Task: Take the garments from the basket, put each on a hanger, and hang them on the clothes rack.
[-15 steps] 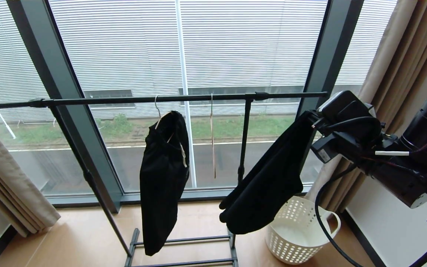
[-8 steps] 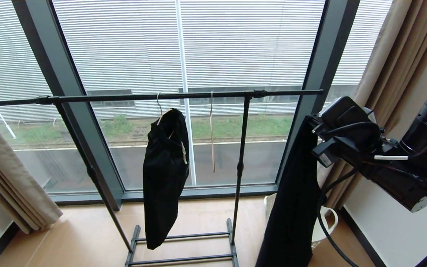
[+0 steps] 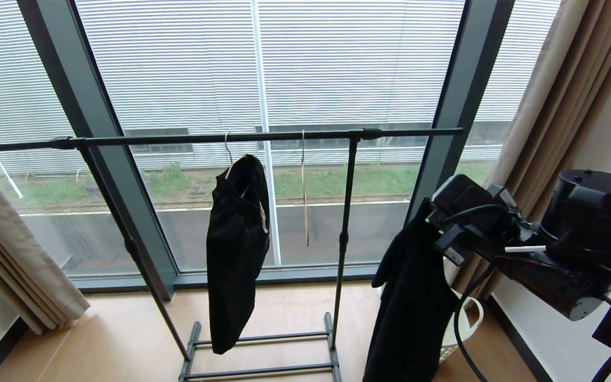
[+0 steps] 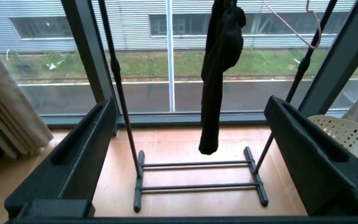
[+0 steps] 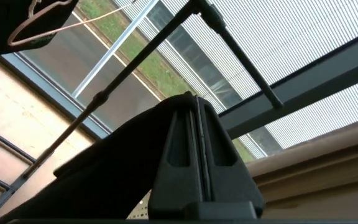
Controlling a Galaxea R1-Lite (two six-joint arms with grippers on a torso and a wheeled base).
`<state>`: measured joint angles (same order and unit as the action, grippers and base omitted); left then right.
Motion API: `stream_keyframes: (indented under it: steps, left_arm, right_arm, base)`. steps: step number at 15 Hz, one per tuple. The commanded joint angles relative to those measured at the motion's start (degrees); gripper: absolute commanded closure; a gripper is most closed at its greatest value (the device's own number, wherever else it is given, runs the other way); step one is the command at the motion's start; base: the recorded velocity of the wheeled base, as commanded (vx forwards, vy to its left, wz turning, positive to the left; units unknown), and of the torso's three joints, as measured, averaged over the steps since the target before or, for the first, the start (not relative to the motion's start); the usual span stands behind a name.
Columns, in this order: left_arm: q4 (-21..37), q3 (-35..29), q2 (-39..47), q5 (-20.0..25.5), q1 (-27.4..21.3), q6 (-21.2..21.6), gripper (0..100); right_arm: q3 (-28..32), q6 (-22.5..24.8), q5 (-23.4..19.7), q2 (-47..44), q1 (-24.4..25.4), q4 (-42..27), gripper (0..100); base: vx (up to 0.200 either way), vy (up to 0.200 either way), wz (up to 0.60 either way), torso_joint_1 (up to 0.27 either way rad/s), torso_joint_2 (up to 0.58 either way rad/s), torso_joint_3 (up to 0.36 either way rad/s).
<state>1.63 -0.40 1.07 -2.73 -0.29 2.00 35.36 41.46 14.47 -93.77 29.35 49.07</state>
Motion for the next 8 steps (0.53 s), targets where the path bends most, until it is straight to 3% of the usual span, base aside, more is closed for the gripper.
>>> stream_keyframes:
  steps: [1,2,3,4,6,7,8]
  left_arm:
    - [-0.2,-0.6,12.5,0.4,-0.9,-0.7,0]
    - [-2.0,-2.3,19.1,3.2,-2.9,-2.9,0]
    - [-3.0,-3.5,22.5,5.0,-3.6,-4.5,0]
    - [-4.5,-8.4,33.8,8.9,-4.0,-8.5,0]
    - [-5.6,-13.7,47.5,10.7,-7.0,-10.1,0]
    - [-7.1,-15.8,52.7,10.6,-9.7,-12.1,0]
    - [-10.2,-20.6,60.6,10.4,-15.9,-18.5,0]
  right_arm:
    - [6.1,-2.6,0.0,2.5,-0.9,-13.9,100]
    - [11.5,-7.4,-0.1,4.8,-1.1,-28.9,100]
    - [14.9,-10.3,-0.1,5.6,-1.1,-37.0,100]
    - [24.9,-20.1,-1.7,5.4,-0.4,-57.2,100]
    - [34.0,-32.6,-8.8,3.7,0.8,-69.6,100]
    - [35.7,-36.3,-10.1,3.2,0.9,-70.7,100]
    - [36.5,-40.1,-10.1,2.0,2.0,-70.3,100]
  base:
    - [0.0,0.0,0.0,0.0,0.0,0.0]
    - [0.0,0.0,0.0,0.0,0.0,0.0]
    - [0.0,0.0,0.0,0.0,0.0,0.0]
    - [0.0,0.0,0.0,0.0,0.0,0.0]
    - [0.0,0.0,0.0,0.0,0.0,0.0]
    - [0.0,0.0,0.0,0.0,0.0,0.0]
    - [0.0,0.0,0.0,0.0,0.0,0.0]
